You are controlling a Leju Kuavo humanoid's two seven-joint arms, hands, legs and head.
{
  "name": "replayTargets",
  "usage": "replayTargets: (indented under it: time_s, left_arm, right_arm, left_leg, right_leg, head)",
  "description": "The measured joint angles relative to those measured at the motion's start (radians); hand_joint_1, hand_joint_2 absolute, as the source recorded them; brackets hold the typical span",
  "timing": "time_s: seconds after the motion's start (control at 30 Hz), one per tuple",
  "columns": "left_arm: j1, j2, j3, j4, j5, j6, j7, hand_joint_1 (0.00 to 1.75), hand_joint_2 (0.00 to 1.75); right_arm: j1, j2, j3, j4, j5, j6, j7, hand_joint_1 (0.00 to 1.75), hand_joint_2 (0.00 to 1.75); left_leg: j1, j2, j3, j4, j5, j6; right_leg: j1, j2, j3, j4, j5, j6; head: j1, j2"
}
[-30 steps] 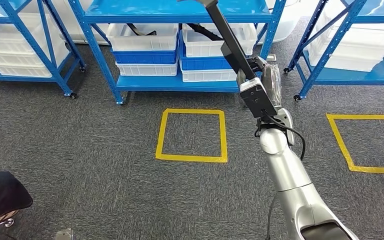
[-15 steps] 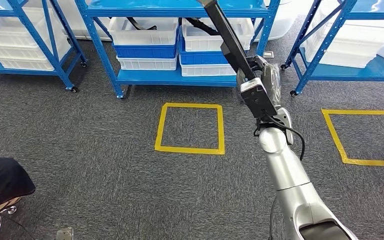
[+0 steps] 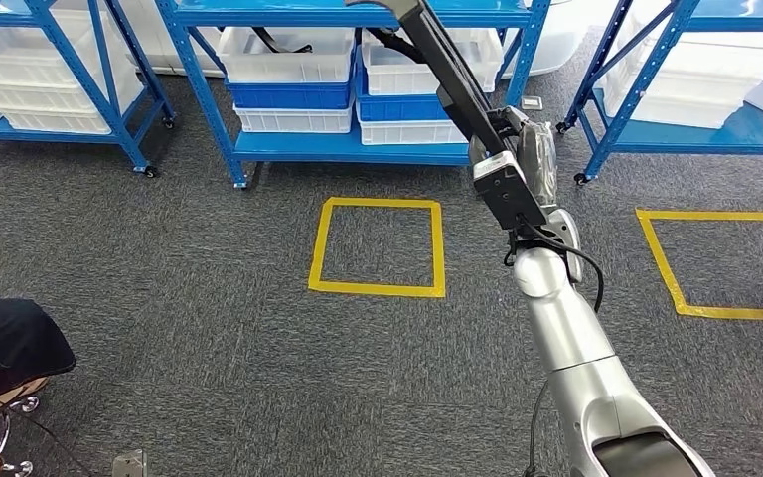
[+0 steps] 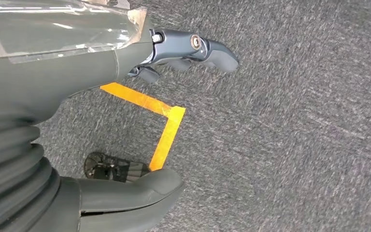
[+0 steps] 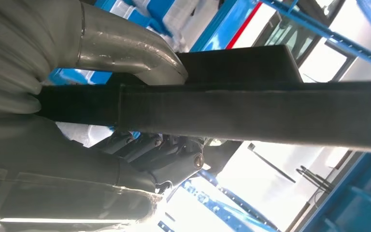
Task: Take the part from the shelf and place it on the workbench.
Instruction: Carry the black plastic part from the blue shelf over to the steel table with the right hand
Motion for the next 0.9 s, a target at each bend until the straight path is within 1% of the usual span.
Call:
replayTargets:
  time_s: [0.03,0.07,0.1,0.17,0.2,0.23,0.27,0.3,0.33,0.37,0.4,0.43,0.47,0.5,0.53,0.57,0.6,0.63,0.67,0.7,0.73,0.77,0.8,0.83,0.87,0.9]
  left_arm:
    - [0.0,0.0,0.0,0.0,0.0,0.0,0.0,0.0,1.75]
    - [0.0,0.0,0.0,0.0,0.0,0.0,0.0,0.0,1.75]
    - [0.0,0.001,0.0,0.0,0.0,0.0,0.0,0.0,1.75]
    - [0.001,0.0,0.0,0.0,0.0,0.0,0.0,0.0,1.75]
    - [0.001,0.0,0.0,0.0,0.0,0.0,0.0,0.0,1.75]
    - [0.002,0.0,0.0,0.001,0.001,0.0,0.0,0.0,1.75]
    - [0.002,0.0,0.0,0.001,0.001,0.0,0.001,0.0,1.75]
    - [0.002,0.001,0.0,0.001,0.001,0.0,0.001,0.0,1.75]
    - [0.001,0.001,0.0,0.001,0.002,0.001,0.001,0.0,1.75]
    - [-0.001,0.003,0.0,0.001,0.002,0.001,0.001,0.0,1.75]
    - [-0.003,0.004,0.0,0.001,0.003,0.001,0.001,0.0,1.75]
    - [-0.006,0.005,0.0,0.001,0.004,0.001,0.0,0.0,1.75]
    - [-0.008,0.006,0.0,0.001,0.006,0.001,0.0,0.0,1.75]
    - [-0.009,0.006,0.0,0.001,0.009,0.002,0.0,0.0,1.75]
    - [-0.009,0.006,0.0,0.001,0.011,0.003,0.0,0.0,1.75]
    - [-0.009,0.005,0.0,0.002,0.014,0.004,-0.001,0.0,1.75]
    - [-0.01,0.005,0.0,0.002,0.015,0.006,-0.001,0.0,1.75]
    - [-0.01,0.004,0.0,0.002,0.016,0.007,-0.002,0.0,1.75]
    - [-0.01,0.005,0.001,0.002,0.018,0.008,-0.002,0.0,1.75]
    - [-0.008,0.005,0.001,0.002,0.019,0.01,-0.003,0.0,1.75]
    - [-0.006,0.005,0.001,0.003,0.021,0.01,-0.003,0.0,1.75]
    - [-0.005,0.004,0.001,0.004,0.022,0.01,-0.003,0.0,1.75]
    - [-0.003,0.004,0.001,0.005,0.022,0.01,-0.004,0.0,1.75]
    - [-0.003,0.004,0.001,0.005,0.023,0.01,-0.004,0.0,1.75]
    - [-0.004,0.004,0.001,0.005,0.023,0.01,-0.004,0.0,1.75]
    - [-0.004,0.004,0.001,0.005,0.023,0.01,-0.004,0.0,1.75]
  right_arm:
    - [-0.001,0.0,0.0,0.001,0.0,0.0,0.0,1.75,1.75]
    - [-0.001,0.001,0.0,0.002,0.0,0.0,0.0,1.75,1.75]
    - [-0.003,0.002,0.0,0.002,0.0,0.0,0.0,1.75,1.75]
    - [-0.004,0.004,0.0,0.004,0.001,0.0,-0.001,1.75,1.75]
    - [-0.004,0.004,0.0,0.006,0.002,0.0,-0.002,1.75,1.75]
    - [-0.004,0.004,0.0,0.009,0.003,0.0,-0.003,1.75,1.75]
    - [-0.005,0.004,0.0,0.012,0.003,0.0,-0.004,1.75,1.75]
    - [-0.007,0.004,0.0,0.015,0.004,-0.001,-0.005,1.75,1.75]
    - [-0.011,0.005,0.001,0.018,0.005,-0.001,-0.006,1.75,1.75]
    - [-0.017,0.006,0.001,0.022,0.008,-0.003,-0.007,1.75,1.75]
    - [-0.025,0.007,0.001,0.026,0.012,-0.006,-0.009,1.75,1.75]
    - [-0.033,0.007,0.001,0.03,0.016,-0.009,-0.01,1.75,1.75]
    - [-0.04,0.008,0.002,0.034,0.019,-0.012,-0.011,1.75,1.75]
    - [-0.045,0.009,0.003,0.038,0.022,-0.015,-0.012,1.75,1.75]
    - [-0.048,0.01,0.004,0.042,0.024,-0.016,-0.014,1.75,1.75]
    - [-0.052,0.011,0.005,0.046,0.025,-0.016,-0.014,1.75,1.75]
    - [-0.055,0.012,0.007,0.049,0.026,-0.017,-0.016,1.75,1.75]
    - [-0.057,0.012,0.008,0.053,0.025,-0.017,-0.016,1.75,1.75]
    - [-0.058,0.012,0.009,0.056,0.025,-0.018,-0.017,1.75,1.75]
    - [-0.058,0.011,0.009,0.059,0.024,-0.018,-0.018,1.75,1.75]
    - [-0.057,0.011,0.01,0.063,0.024,-0.018,-0.018,1.75,1.75]
    - [-0.057,0.011,0.01,0.066,0.024,-0.018,-0.018,1.75,1.75]
    - [-0.057,0.011,0.011,0.069,0.024,-0.018,-0.018,1.75,1.75]
    - [-0.058,0.011,0.011,0.07,0.024,-0.018,-0.018,1.75,1.75]
    - [-0.059,0.011,0.011,0.071,0.024,-0.019,-0.018,1.75,1.75]
    - [-0.06,0.011,0.011,0.071,0.024,-0.019,-0.018,1.75,1.75]
  left_leg:
    - [0.002,-0.001,-0.003,0.003,-0.003,-0.006]
    - [0.005,-0.002,-0.011,0.021,-0.018,-0.011]
    - [0.007,-0.003,-0.028,0.06,-0.046,-0.017]
    - [0.009,-0.004,-0.085,0.194,-0.12,-0.027]
    - [0.01,-0.004,-0.111,0.254,-0.144,-0.03]
    - [0.01,-0.004,-0.123,0.285,-0.151,-0.03]
    - [0.01,-0.004,-0.116,0.278,-0.14,-0.029]
    - [0.01,-0.004,-0.089,0.233,-0.114,-0.026]
    - [0.01,-0.001,-0.049,0.166,-0.082,-0.02]
    - [0.007,0.006,-0.01,0.098,-0.06,-0.015]
    - [0.004,0.011,0.019,0.044,-0.045,-0.009]
    - [0.0,0.015,0.032,0.016,-0.041,-0.004]
    - [-0.004,0.014,0.032,0.008,-0.043,0.0]
    - [-0.005,0.01,0.031,0.003,-0.038,0.008]
    - [-0.004,0.007,0.032,-0.004,-0.032,0.015]
    - [-0.003,0.003,0.033,-0.011,-0.025,0.023]
    - [0.0,0.0,0.034,-0.018,-0.018,0.031]
    - [0.0,-0.004,0.032,-0.021,-0.014,0.035]
    - [0.0,-0.01,0.029,-0.021,-0.012,0.038]
    - [-0.001,-0.015,0.026,-0.021,-0.01,0.039]
    - [-0.001,-0.022,0.023,-0.02,-0.008,0.039]
    - [-0.001,-0.028,0.021,-0.02,-0.006,0.038]
    - [-0.001,-0.036,0.021,-0.019,-0.005,0.036]
    - [-0.001,-0.043,0.02,-0.017,-0.004,0.034]
    - [-0.003,-0.05,0.017,-0.012,-0.005,0.031]
    - [-0.004,-0.057,0.013,-0.007,-0.005,0.027]
  right_leg:
    - [-0.002,0.0,-0.001,-0.001,0.004,-0.007]
    - [-0.005,0.0,-0.002,-0.002,0.008,-0.014]
    - [-0.008,0.0,-0.004,-0.003,0.012,-0.02]
    - [-0.007,0.0,-0.012,-0.002,0.017,-0.028]
    - [-0.006,0.0,-0.016,-0.002,0.019,-0.031]
    - [-0.005,0.0,-0.019,-0.002,0.021,-0.033]
    - [-0.004,0.0,-0.021,-0.002,0.023,-0.033]
    - [-0.004,0.0,-0.021,-0.002,0.024,-0.032]
    - [-0.004,-0.001,-0.021,-0.002,0.025,-0.031]
    - [-0.002,-0.003,-0.021,-0.001,0.026,-0.029]
    - [0.0,-0.004,-0.022,-0.001,0.027,-0.026]
    - [0.003,-0.006,-0.024,-0.001,0.029,-0.022]
    - [0.004,-0.009,-0.027,-0.002,0.032,-0.018]
    - [0.006,-0.012,-0.028,-0.004,0.033,-0.012]
    - [0.006,-0.015,-0.032,0.0,0.03,-0.007]
    - [0.007,-0.015,-0.04,0.014,0.021,-0.005]
    - [0.008,-0.014,-0.055,0.048,0.001,-0.006]
    - [0.007,-0.011,-0.08,0.103,-0.026,-0.011]
    - [0.008,-0.008,-0.109,0.171,-0.056,-0.015]
    - [0.007,-0.006,-0.138,0.237,-0.081,-0.017]
    - [0.007,-0.004,-0.155,0.278,-0.093,-0.014]
    - [0.006,-0.003,-0.154,0.283,-0.091,-0.008]
    - [0.005,-0.002,-0.133,0.246,-0.073,0.001]
    - [0.003,0.003,-0.096,0.176,-0.046,0.01]
    - [0.001,0.013,-0.058,0.101,-0.022,0.016]
    - [-0.001,0.021,-0.029,0.042,-0.003,0.017]
  head:
    - [0.0,0.0]
    - [0.0,0.0]
    - [-0.001,0.0]
    - [-0.001,0.0]
    - [-0.001,0.0]
    - [-0.001,0.0]
    - [-0.001,0.0]
    - [-0.001,0.0]
    - [-0.001,0.0]
    - [-0.001,0.0]
    - [0.0,0.0]
    - [0.0,0.0]
    - [0.0,0.0]
    - [0.0,0.0]
    - [0.0,0.0]
    - [0.001,0.0]
    - [0.002,0.0]
    - [0.002,0.0]
    - [0.003,0.0]
    - [0.003,0.0]
    - [0.003,0.0]
    - [0.003,0.0]
    - [0.003,0.0]
    - [0.003,0.0]
    - [0.003,0.0]
    - [0.003,0.0]
